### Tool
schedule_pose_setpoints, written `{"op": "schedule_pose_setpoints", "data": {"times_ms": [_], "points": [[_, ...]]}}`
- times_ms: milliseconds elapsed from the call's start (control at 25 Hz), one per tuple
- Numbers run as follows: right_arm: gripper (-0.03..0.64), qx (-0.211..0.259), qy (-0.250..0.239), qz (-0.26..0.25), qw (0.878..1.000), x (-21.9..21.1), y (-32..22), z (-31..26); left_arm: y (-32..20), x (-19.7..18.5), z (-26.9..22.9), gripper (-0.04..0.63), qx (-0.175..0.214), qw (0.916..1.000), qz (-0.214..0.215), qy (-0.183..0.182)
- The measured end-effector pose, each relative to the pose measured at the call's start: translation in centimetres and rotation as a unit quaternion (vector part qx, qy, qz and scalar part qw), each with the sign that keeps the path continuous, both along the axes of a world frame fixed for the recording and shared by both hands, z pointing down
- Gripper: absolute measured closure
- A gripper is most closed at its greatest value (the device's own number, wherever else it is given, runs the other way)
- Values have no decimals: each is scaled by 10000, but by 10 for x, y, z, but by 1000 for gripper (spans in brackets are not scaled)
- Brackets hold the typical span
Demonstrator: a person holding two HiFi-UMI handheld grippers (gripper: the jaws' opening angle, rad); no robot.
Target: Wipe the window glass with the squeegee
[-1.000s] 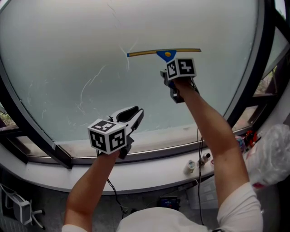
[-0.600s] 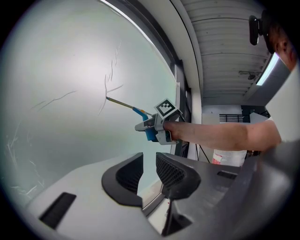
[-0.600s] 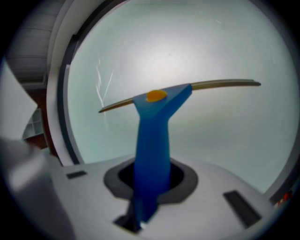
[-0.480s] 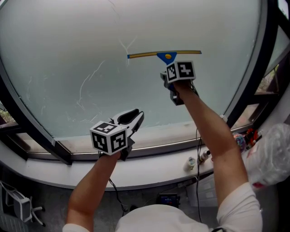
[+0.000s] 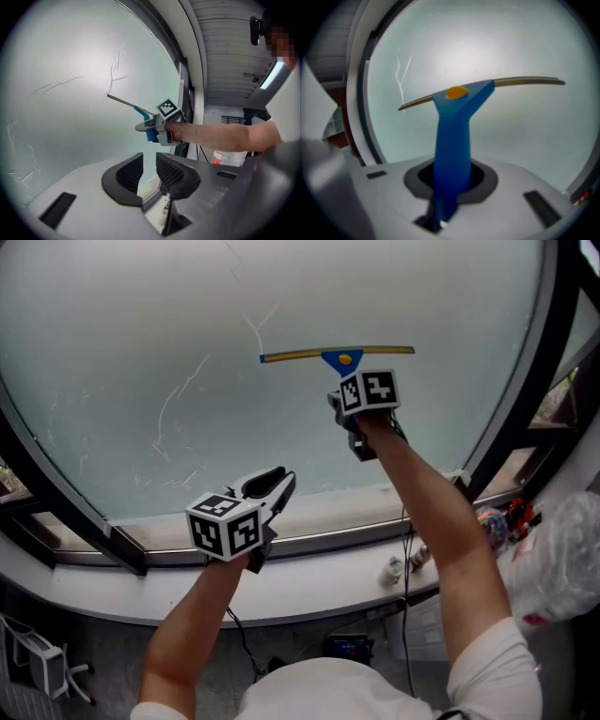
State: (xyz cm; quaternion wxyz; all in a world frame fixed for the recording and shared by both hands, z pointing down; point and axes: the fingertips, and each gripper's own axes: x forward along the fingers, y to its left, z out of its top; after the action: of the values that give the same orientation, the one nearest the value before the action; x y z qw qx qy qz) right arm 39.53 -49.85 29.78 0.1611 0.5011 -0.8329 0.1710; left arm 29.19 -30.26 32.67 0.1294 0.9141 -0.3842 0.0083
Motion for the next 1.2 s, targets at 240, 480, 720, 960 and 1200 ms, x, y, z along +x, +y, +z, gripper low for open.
{"op": "schedule_pose_setpoints", "data": {"times_ms": [240, 480, 720, 960, 1200], "points": [[534, -85, 20, 27, 10000, 1, 1, 22, -1, 1, 13, 488, -125, 9999, 21, 6], [534, -173, 8, 28, 9998, 2, 4, 40, 0, 1, 26, 488, -247, 9997, 3, 51], [534, -264, 30, 23, 9996, 3, 5, 58, 2, 0, 43, 488, -375, 9993, -29, 35], [535, -388, 6, 18, 9992, 2, 5, 75, 1, -3, 51, 488, -438, 9990, -70, 37], [535, -500, -14, -19, 9987, 1, 7, 94, 3, -1, 63, 488, -540, 9985, -99, 32]]}}
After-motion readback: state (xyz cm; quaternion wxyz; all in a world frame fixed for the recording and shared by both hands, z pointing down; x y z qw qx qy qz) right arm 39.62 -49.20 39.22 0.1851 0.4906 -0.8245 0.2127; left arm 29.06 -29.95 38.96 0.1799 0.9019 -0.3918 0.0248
